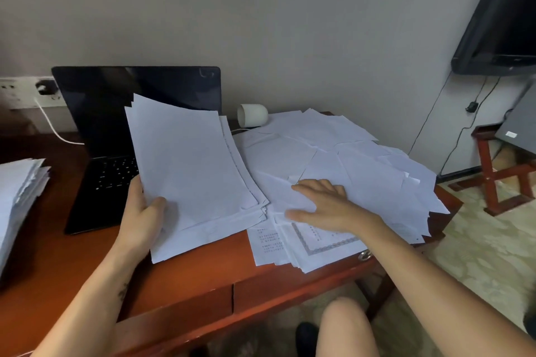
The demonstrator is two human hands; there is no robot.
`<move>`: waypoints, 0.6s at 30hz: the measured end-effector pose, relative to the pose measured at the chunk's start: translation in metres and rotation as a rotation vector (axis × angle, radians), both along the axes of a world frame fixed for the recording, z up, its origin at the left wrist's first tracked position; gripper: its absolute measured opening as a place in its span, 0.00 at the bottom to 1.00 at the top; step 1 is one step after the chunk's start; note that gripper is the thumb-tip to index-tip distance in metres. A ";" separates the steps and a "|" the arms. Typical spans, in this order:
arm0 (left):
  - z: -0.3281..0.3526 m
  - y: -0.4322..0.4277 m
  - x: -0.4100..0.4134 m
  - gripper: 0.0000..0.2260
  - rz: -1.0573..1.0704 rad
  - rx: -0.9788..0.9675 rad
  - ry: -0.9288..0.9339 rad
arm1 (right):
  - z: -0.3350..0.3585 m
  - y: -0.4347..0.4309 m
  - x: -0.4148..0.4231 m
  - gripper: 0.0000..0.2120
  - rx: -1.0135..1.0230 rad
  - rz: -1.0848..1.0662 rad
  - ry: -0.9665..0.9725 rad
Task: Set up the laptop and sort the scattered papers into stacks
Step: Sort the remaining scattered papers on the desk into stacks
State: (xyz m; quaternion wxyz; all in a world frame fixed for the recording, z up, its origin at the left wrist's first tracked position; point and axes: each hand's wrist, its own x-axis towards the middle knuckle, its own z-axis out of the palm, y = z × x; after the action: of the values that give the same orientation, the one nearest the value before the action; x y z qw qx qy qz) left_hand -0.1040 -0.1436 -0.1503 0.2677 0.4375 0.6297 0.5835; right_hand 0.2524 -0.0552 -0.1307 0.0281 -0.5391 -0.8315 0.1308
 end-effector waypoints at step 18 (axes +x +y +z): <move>0.000 -0.003 -0.001 0.26 0.044 0.042 -0.074 | -0.020 0.098 -0.071 0.09 0.483 -0.148 0.168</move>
State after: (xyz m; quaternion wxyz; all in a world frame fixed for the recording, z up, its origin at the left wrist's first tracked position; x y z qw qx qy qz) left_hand -0.1052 -0.1466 -0.1500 0.2685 0.4072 0.6166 0.6180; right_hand 0.1810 0.0427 -0.1509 0.2344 -0.5634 -0.7917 -0.0295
